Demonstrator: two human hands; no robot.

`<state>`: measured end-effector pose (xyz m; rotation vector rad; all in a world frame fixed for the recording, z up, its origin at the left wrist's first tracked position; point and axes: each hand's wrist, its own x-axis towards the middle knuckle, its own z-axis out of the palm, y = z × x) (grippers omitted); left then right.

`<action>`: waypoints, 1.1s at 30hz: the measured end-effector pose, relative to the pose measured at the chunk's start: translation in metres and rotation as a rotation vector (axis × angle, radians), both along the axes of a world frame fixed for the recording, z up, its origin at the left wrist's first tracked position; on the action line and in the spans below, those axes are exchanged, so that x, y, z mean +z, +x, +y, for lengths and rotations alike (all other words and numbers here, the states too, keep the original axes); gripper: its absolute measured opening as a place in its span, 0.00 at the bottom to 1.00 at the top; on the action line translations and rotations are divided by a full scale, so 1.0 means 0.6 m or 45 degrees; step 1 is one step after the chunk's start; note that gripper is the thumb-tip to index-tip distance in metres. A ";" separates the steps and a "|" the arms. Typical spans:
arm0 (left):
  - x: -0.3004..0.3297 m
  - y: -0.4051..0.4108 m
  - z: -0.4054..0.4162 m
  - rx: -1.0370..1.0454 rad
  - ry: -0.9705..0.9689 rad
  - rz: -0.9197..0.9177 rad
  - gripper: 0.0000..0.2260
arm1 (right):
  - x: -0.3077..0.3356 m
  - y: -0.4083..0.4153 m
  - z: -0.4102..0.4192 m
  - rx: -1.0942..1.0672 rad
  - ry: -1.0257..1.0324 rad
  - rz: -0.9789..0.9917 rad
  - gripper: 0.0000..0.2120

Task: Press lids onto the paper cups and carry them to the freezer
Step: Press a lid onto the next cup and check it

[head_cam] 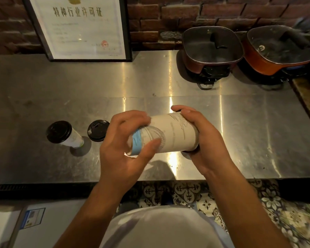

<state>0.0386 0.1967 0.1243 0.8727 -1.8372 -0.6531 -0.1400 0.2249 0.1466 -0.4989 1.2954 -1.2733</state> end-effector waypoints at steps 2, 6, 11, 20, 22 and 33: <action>0.005 -0.003 0.005 0.106 0.275 0.171 0.13 | -0.002 0.008 0.011 -0.058 -0.199 0.240 0.10; 0.023 -0.013 0.002 0.125 0.865 0.574 0.14 | -0.010 0.026 0.033 -0.114 -0.747 0.798 0.20; 0.027 0.002 -0.001 0.058 0.739 0.278 0.15 | -0.002 0.014 0.026 -0.107 -0.425 0.421 0.17; 0.018 0.012 0.010 0.005 -0.046 0.003 0.10 | 0.003 0.011 0.009 0.015 -0.060 -0.007 0.10; 0.024 0.003 0.011 0.160 0.370 0.254 0.08 | 0.004 0.021 0.021 -0.087 -0.395 0.284 0.14; 0.022 0.014 0.001 -0.219 0.332 0.056 0.20 | -0.001 0.003 0.014 -0.077 -0.091 0.070 0.12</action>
